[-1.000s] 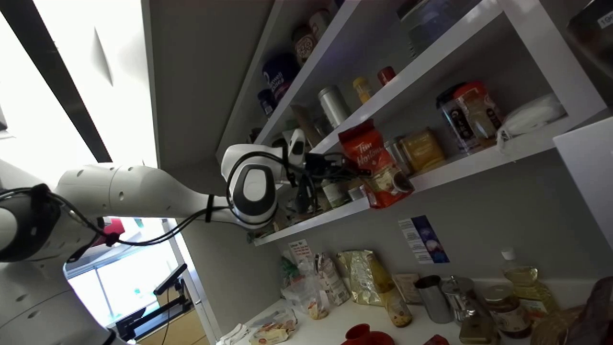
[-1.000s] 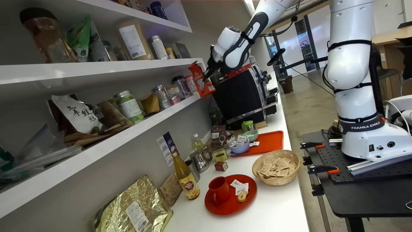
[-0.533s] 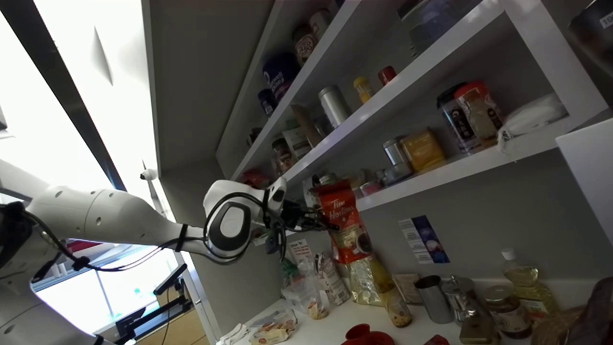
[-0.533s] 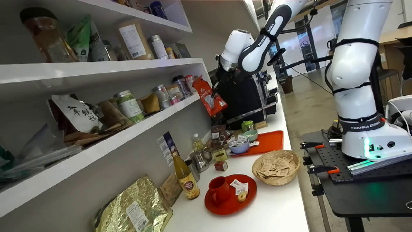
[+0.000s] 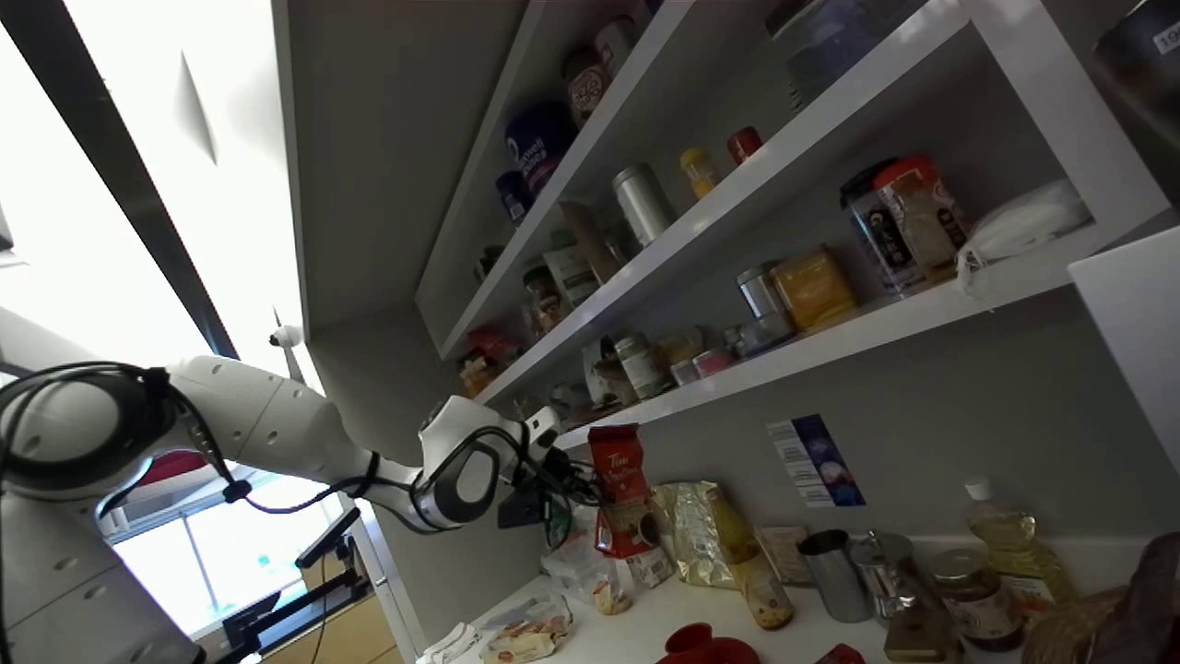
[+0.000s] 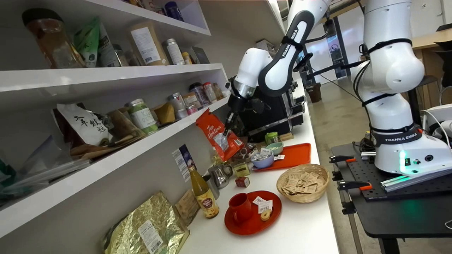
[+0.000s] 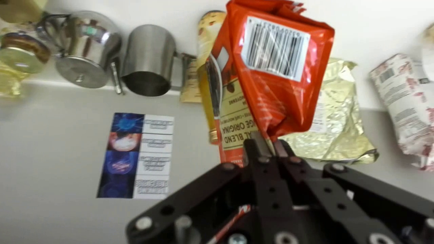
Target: Put the orange bag on the table
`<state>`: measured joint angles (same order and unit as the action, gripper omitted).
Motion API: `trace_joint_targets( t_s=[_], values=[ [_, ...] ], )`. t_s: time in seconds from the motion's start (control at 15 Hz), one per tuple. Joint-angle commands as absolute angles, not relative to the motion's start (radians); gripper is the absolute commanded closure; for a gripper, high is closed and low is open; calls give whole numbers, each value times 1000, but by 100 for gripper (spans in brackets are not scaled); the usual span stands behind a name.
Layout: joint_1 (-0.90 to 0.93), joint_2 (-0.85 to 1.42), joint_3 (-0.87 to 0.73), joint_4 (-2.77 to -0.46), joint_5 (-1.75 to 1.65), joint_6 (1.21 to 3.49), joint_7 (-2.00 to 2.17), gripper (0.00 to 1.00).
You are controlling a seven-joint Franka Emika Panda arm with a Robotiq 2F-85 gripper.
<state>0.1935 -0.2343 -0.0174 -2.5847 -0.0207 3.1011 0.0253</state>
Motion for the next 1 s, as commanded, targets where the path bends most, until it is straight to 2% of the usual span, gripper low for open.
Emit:
trace_joint_targets(
  t_s=[0.0,0.2,0.4,0.93],
  values=[
    [420,-61,-107,-2478,119,3151,-91,99],
    [588,33,-124,-2380,344,3121,-251,99],
    [592,116,-20,-2258,601,3069,-477,99],
    [236,354,307,-1978,1021,2950,-1065,99]
  ],
)
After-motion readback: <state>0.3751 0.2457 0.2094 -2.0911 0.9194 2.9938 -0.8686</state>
